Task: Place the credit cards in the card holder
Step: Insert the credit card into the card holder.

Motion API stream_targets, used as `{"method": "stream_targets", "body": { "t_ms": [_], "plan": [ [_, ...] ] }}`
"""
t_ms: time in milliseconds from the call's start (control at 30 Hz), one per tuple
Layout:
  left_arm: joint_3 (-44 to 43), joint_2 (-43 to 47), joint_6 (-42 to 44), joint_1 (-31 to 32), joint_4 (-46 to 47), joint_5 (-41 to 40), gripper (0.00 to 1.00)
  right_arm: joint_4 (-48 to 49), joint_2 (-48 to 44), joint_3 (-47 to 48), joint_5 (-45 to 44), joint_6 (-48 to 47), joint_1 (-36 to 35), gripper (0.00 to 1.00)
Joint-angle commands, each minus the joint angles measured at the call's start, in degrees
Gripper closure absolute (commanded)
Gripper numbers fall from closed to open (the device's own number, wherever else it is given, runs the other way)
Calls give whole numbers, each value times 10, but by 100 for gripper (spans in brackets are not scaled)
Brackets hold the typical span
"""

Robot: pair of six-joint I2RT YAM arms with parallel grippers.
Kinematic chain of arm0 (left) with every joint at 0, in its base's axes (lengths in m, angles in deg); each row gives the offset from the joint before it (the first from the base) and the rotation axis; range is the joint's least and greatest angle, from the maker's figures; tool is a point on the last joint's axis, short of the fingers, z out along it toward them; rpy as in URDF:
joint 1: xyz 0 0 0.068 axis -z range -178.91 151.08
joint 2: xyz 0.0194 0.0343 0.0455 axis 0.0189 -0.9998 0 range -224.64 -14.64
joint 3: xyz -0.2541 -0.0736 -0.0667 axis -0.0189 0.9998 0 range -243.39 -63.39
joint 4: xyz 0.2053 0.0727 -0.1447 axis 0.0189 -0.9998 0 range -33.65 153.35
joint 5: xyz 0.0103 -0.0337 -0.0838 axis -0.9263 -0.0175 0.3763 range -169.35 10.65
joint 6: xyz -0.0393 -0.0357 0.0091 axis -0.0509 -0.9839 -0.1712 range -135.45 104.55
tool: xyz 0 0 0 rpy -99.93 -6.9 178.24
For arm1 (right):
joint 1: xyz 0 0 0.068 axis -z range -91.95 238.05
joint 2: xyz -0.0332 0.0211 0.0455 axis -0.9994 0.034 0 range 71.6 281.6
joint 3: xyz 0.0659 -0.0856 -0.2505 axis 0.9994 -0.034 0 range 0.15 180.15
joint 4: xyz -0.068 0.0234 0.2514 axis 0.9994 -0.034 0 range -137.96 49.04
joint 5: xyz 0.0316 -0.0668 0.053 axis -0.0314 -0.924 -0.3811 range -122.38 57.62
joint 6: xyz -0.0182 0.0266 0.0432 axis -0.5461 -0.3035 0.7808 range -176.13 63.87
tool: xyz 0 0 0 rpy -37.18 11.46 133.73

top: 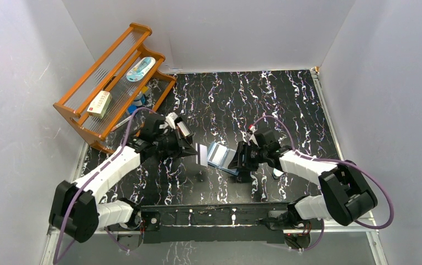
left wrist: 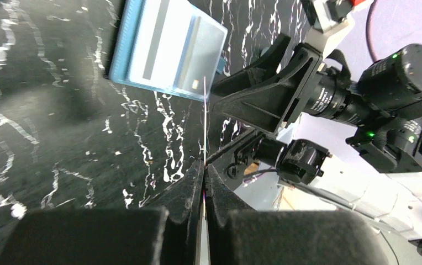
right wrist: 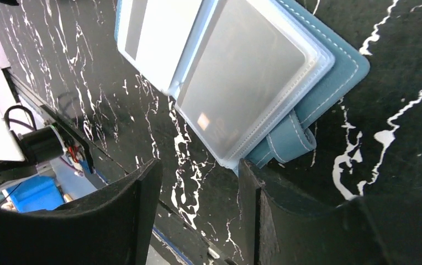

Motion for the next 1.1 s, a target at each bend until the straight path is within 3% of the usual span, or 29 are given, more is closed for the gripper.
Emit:
{"method": "stream_targets", "body": {
  "t_ms": [0,100,367,800,1067],
  "plan": [
    [-5,-52,-15,55,87,12,100,-18,-31,18,-24,8,-9,39],
    [-34,-105,12,70,106,20,100,-47,-48,26,-59,-16,-6,39],
    [-97,-228,93,73,113,38,100,-1,-26,16,-54,-12,27,44],
    [-87,-261,131,73,136,26,100,71,72,41,-44,-58,37,48],
    [-86,-282,139,73,152,8,100,21,59,66,-67,-79,38,49]
  ]
}}
